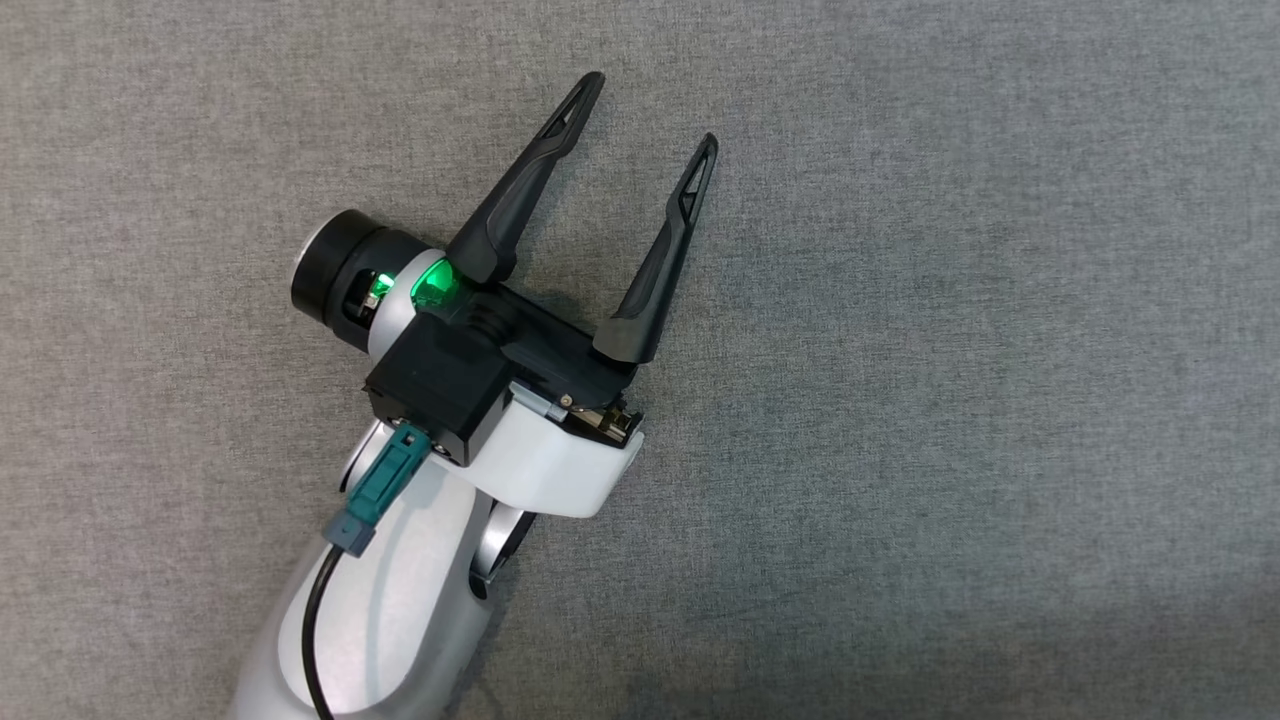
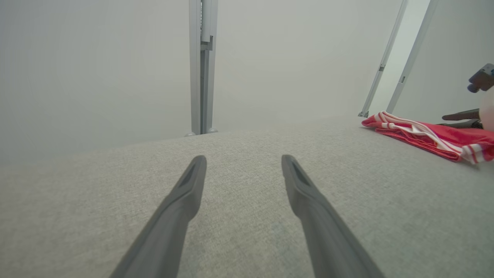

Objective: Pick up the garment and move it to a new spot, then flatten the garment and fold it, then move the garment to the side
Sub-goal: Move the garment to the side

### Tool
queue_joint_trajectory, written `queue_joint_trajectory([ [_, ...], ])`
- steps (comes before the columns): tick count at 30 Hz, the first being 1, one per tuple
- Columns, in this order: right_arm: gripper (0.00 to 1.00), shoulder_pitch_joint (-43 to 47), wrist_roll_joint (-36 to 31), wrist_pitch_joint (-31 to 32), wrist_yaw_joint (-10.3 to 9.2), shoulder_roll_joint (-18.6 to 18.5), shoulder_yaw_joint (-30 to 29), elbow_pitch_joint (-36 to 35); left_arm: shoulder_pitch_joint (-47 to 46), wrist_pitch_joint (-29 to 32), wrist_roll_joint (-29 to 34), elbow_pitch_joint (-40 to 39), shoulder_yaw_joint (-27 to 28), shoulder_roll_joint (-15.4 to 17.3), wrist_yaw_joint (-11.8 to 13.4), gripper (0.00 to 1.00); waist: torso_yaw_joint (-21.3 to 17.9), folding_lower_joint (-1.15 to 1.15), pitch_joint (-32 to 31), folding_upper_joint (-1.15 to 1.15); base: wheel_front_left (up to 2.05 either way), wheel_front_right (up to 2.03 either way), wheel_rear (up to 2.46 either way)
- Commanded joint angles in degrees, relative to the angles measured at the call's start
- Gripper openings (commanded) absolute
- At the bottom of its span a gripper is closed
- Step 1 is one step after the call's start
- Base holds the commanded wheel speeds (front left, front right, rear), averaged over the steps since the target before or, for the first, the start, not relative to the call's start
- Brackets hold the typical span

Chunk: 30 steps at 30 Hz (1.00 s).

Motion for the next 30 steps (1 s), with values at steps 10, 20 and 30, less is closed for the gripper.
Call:
queue_joint_trajectory([
  [10,1.00,-3.79,-5.56,-1.36,-0.05,3.22,0.01,1.74,2.19,0.21,-1.46,0.99,0.47,0.60,0.96,1.00,0.16,0.00,-6.26,0.00,0.00,0.00,0.00],
  [20,1.00,5.72,-9.47,-1.42,-0.04,13.29,-6.06,-21.05,11.47,0.21,-5.33,1.09,5.27,0.61,3.42,1.00,2.25,0.00,-22.24,0.00,0.00,0.00,0.00],
  [30,1.00,23.65,-15.21,-1.41,-0.04,25.57,-15.09,-37.32,19.75,0.22,-5.68,1.45,13.39,0.59,3.93,1.00,3.86,0.00,-30.05,0.00,0.00,0.00,0.00],
])
